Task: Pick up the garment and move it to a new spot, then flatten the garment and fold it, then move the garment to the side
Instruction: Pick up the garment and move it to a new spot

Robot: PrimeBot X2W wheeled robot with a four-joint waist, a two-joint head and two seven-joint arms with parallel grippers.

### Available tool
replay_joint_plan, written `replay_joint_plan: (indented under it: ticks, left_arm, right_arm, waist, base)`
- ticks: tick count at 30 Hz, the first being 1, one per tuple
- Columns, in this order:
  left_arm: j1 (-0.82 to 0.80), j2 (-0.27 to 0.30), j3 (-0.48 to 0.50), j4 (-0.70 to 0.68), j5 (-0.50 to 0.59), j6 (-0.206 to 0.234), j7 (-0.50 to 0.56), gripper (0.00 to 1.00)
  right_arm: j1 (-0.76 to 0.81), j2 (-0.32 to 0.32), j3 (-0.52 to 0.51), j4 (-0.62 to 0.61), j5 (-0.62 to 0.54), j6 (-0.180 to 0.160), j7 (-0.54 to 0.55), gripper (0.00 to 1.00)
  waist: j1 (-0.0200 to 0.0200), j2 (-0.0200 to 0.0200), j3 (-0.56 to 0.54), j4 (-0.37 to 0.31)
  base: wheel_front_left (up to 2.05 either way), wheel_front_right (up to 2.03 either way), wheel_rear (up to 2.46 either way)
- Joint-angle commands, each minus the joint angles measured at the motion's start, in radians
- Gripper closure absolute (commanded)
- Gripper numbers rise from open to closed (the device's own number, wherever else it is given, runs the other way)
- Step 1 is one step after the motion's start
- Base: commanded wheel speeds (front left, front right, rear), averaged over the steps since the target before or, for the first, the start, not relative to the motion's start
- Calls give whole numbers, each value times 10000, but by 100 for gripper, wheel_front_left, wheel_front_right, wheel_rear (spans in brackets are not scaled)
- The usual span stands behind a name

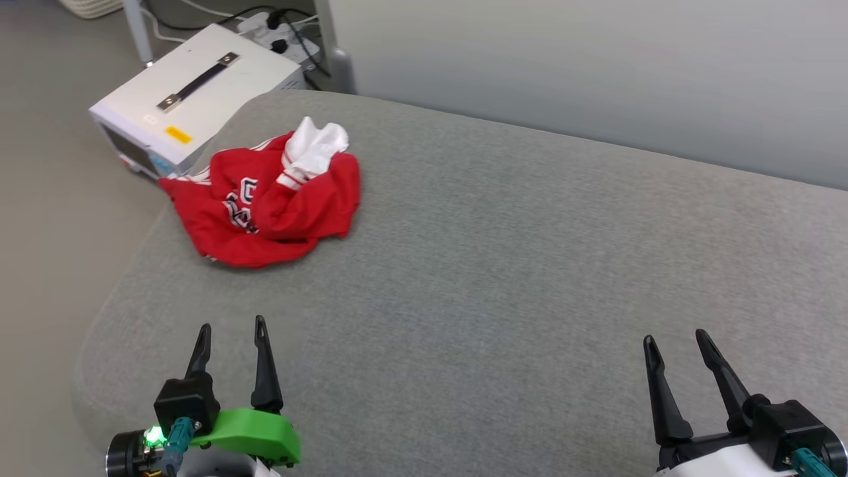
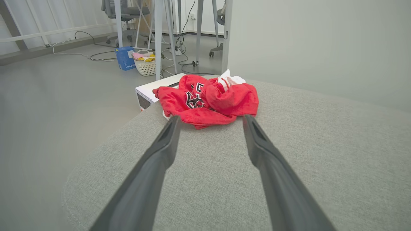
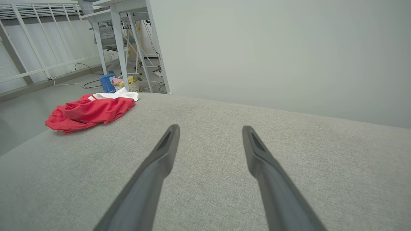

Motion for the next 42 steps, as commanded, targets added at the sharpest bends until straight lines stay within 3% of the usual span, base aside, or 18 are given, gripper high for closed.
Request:
replay_joint_plan:
  ticks: [1,9,20,26,31,36,42]
  left_arm:
    - [-152,-30,42,18,-86,19,-57,0]
    - [-160,-30,175,114,-260,2,-57,0]
    - [-136,-30,216,281,-361,-39,-57,0]
    - [-1185,84,642,413,-254,-858,-57,0]
    - [-3083,692,1056,893,-142,-1555,-57,0]
    - [-5290,1466,992,1836,-290,-1902,-57,0]
    - [-8040,2619,-82,3426,-1070,-2037,696,0]
  right_arm:
    - [-106,-6,25,-64,-108,-9,-63,0]
    - [-151,-6,140,-93,-203,-9,-63,0]
    - [-145,-6,246,5,-214,-9,-63,0]
    - [-314,-6,334,-47,-371,-9,-63,0]
    - [-685,-6,283,-140,-634,-9,-63,0]
    - [-1132,-65,215,-285,-822,-9,-63,0]
    - [-1626,-212,106,-572,-877,-9,-63,0]
  waist:
    - [0,0,75,572]
    - [0,0,172,1569]
    - [0,0,85,1857]
    - [0,0,322,1534]
    - [0,0,860,980]
    - [0,0,1572,450]
    - [0,0,2452,-122]
  base:
    - [0,0,0]
    - [0,0,0]
    - [0,0,0]
    - [0,0,0]
    - [0,0,0]
    - [0,0,0]
    - [0,0,0]
